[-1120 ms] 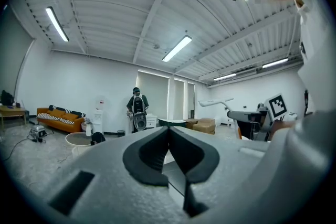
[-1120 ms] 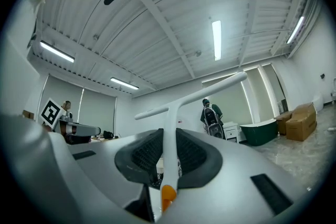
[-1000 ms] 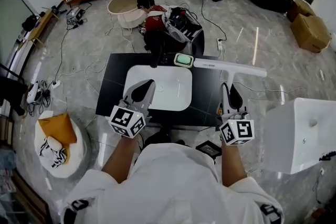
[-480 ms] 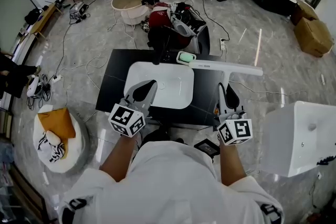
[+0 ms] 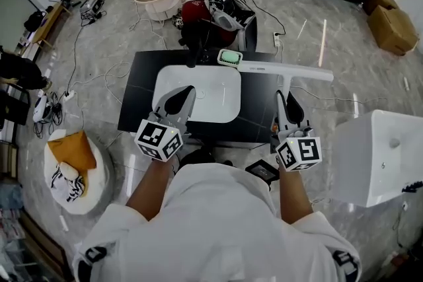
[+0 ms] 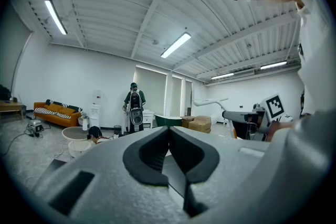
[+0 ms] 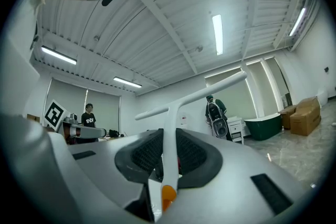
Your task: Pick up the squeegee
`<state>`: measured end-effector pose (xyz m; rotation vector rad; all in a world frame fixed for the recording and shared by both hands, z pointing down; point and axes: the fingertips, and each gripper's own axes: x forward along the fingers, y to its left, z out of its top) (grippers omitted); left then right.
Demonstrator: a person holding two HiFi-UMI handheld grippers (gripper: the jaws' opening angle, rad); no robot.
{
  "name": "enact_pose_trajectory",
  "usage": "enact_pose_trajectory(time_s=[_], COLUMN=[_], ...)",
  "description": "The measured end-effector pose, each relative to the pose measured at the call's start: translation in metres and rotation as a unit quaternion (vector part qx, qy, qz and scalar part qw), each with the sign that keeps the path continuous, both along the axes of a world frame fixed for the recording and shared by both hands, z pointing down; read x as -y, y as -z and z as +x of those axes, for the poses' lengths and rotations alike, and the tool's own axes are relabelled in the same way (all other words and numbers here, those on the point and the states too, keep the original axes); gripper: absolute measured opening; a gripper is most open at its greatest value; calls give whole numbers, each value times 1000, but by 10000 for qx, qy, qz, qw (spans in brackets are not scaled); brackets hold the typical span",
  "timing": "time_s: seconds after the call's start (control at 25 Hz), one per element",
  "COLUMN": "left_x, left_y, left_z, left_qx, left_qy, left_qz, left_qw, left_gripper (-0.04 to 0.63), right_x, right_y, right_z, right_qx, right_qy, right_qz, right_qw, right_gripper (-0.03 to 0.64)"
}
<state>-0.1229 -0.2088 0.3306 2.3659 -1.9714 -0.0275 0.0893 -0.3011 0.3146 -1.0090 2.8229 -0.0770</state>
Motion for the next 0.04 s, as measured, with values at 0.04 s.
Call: enact_pose_trajectory(time_s=[0.04], left_x=[2], left_y=[2], left_z=[-1], left_qx=[4], left_qy=[36], left_qz=[34], left_qw=[10000], left_gripper=[15], right_x=[2], right_y=[1], right_z=[1], right_qx=[2], right_qy=[-3], right_qz=[3], right_qw=[10000], right_gripper=[77])
